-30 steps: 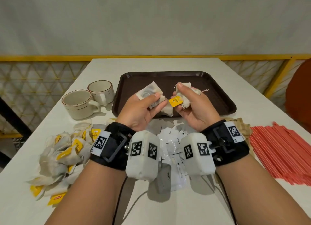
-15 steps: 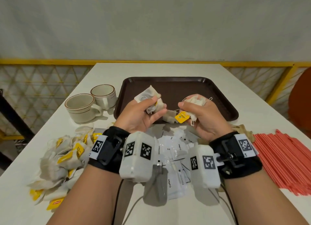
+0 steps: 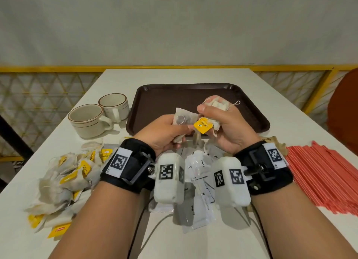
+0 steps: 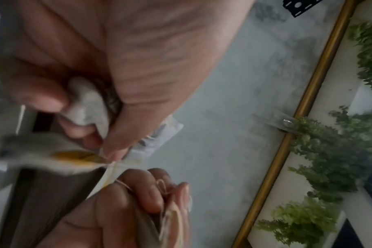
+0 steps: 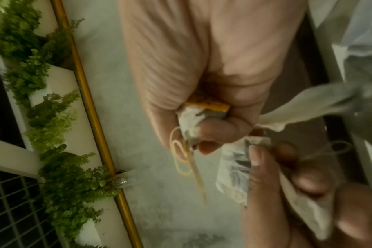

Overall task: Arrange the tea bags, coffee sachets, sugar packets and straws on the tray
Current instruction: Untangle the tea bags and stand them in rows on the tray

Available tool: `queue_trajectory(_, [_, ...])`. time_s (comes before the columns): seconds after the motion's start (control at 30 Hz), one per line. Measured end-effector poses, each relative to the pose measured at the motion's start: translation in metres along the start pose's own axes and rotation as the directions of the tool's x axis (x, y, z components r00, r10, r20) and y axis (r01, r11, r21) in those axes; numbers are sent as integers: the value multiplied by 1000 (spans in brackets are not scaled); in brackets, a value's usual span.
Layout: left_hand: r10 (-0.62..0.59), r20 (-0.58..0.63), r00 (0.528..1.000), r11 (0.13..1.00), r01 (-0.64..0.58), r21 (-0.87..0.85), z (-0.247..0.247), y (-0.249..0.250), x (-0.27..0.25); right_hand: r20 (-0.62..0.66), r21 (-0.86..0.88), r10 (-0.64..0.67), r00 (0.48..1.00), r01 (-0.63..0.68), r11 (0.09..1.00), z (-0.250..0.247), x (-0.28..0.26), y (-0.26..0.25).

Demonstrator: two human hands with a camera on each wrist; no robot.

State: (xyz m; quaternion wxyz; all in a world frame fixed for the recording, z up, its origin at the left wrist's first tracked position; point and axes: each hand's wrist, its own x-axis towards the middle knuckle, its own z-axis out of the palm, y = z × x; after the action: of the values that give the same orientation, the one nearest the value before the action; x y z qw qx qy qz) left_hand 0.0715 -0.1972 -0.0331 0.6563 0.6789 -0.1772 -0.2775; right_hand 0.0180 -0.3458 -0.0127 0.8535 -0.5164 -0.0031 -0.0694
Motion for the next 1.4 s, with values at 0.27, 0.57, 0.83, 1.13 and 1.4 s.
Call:
queue_trajectory(0.27, [65,204,977,998,-60,-33,3,5,-7,142,215,-42,989,10,976,3,-2,-6])
queue_trajectory(0.57, [107,128,986,994,-104,-31,-7,-2,-6,-18,184,-12,1000,15,983,0,-3,-8])
queue_trajectory(0.83, [136,-307,942,976,-180,-121,-20,0,-2,-122,-78,78,989,-87,993,-8,0,2])
queue_trajectory(1.13, [90,-451,888,946,-218,-240,-22,0,0,-265,-252,-51,963,-18,967,-19,6,8])
queue_trajectory(1.4, [158,-365,917,943,-250,-219,7,-1,1,-159,-562,-259,953,129,817,-2,1,19])
